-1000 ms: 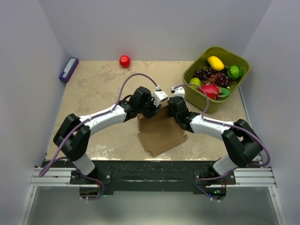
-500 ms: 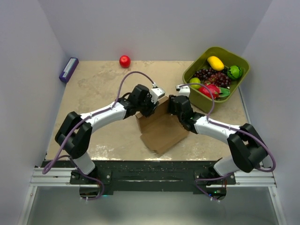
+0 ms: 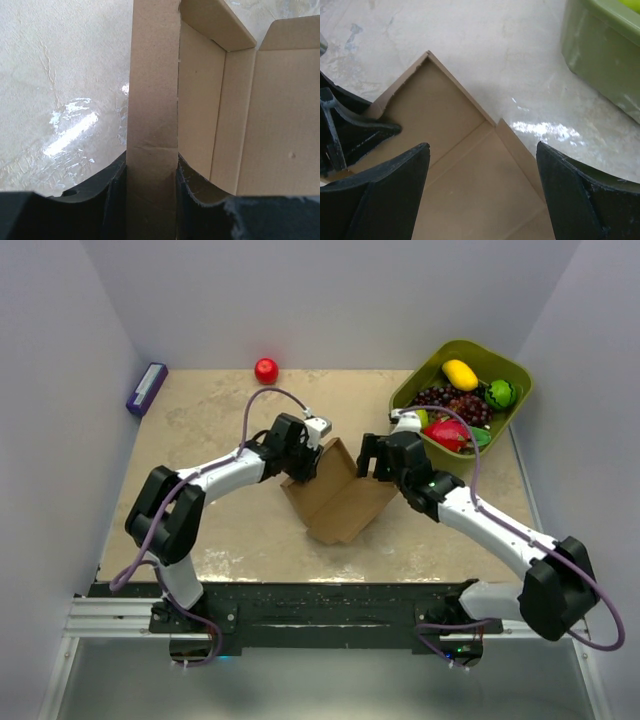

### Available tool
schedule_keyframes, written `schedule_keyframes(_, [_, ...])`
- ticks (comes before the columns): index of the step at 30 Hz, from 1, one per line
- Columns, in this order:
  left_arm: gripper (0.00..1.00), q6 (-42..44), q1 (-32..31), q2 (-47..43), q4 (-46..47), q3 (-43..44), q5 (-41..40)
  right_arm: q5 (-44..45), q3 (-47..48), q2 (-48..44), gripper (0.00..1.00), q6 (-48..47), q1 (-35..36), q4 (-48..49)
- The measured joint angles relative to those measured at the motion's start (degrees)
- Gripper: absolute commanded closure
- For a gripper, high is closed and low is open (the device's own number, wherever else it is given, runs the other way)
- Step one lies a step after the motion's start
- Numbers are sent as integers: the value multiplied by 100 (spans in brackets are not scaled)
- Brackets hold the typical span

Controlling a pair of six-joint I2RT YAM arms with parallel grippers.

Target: Fold the paper box

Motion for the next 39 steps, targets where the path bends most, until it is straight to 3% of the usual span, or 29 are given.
schedule_keyframes(11, [62,-258,136,76,2,20,184,24,236,-1121,11,750,-103,-1906])
schedule_keyframes(17, [61,-319,212,133,4,20,289,-195,245,-1029,12,1054,-105,-2575])
schedule_keyframes(21, [57,-358,236,138,0,22,343,-586,109,-997,19,1259,-105,-2590])
schedule_keyframes(25, [47,-382,236,138,-70,22,348,-1038,-251,-992,39,1506,-105,-2288])
schedule_keyframes(32, [12,-409,238,116,-164,17,411,-1233,-374,-802,69,1602,-105,-1954])
schedule_keyframes(39, [0,-426,291,-297,-142,-22,481,-992,-201,-680,90,1320,-105,-2037])
